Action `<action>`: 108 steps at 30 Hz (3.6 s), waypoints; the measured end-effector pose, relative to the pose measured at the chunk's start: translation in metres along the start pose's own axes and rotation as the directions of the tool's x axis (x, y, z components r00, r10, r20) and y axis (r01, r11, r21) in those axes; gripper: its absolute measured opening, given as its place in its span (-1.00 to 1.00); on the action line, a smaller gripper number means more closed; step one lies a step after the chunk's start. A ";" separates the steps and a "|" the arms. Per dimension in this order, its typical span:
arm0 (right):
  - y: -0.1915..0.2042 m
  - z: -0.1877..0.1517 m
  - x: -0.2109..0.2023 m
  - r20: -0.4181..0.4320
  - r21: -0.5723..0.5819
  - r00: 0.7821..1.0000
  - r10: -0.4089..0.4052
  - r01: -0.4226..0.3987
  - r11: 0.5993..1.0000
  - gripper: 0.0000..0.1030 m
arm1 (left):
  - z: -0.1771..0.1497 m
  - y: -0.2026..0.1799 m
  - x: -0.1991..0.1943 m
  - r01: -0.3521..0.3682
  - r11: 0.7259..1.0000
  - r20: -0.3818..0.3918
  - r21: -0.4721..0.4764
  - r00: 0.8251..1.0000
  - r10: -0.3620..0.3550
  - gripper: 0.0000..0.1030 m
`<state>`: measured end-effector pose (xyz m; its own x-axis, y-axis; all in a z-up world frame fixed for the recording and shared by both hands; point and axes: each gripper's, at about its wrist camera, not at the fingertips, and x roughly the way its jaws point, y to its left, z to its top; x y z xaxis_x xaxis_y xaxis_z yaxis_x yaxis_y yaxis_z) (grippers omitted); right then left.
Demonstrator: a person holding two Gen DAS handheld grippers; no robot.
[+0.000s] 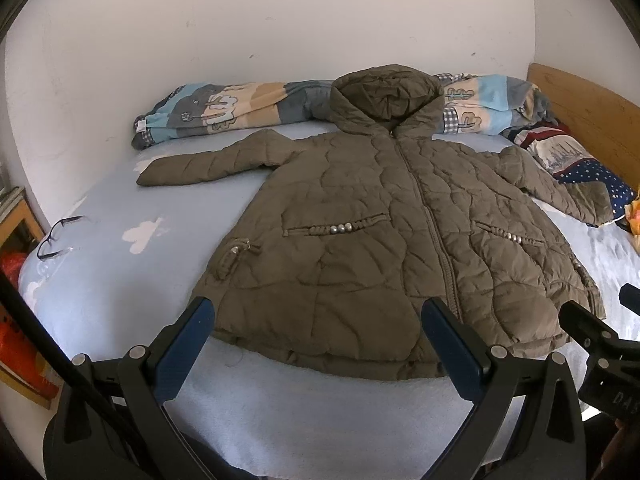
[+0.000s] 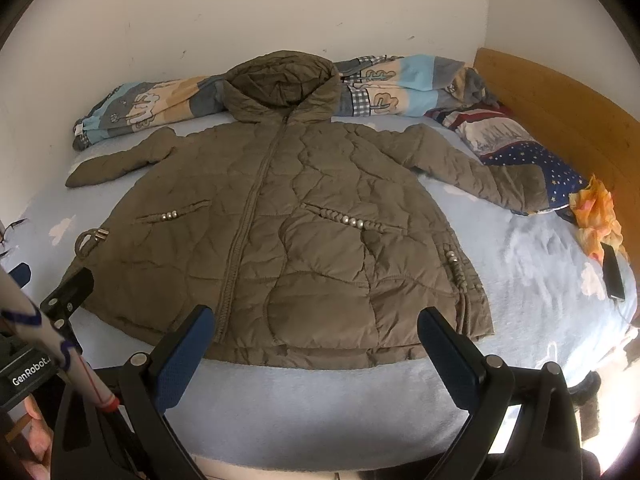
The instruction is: Fold large clothes
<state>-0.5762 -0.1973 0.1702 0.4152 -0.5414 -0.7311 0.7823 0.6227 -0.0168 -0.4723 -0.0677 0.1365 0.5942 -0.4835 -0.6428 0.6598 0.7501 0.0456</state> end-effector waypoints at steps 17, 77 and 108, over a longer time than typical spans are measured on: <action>-0.009 -0.003 0.009 -0.023 0.018 1.000 -0.021 0.021 1.000 1.00 | 0.023 -0.008 0.011 0.009 1.000 0.014 0.008 1.000 -0.009 1.00; -0.515 0.124 0.214 0.156 0.823 0.983 -0.097 -0.075 0.564 -0.68 | 0.116 -0.064 0.202 0.011 0.983 -0.161 0.185 0.987 0.020 1.00; -0.225 0.296 0.098 0.380 0.451 0.864 0.331 -0.486 0.749 -0.70 | 0.133 -0.021 0.183 -0.001 0.996 -0.129 0.089 0.992 0.013 1.00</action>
<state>-0.5739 -0.5580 0.3045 0.7943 -0.4758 -0.3777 0.5934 0.4743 0.6503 -0.3161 -0.2320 0.1194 0.5383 -0.4121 -0.7351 0.6974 0.7075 0.1141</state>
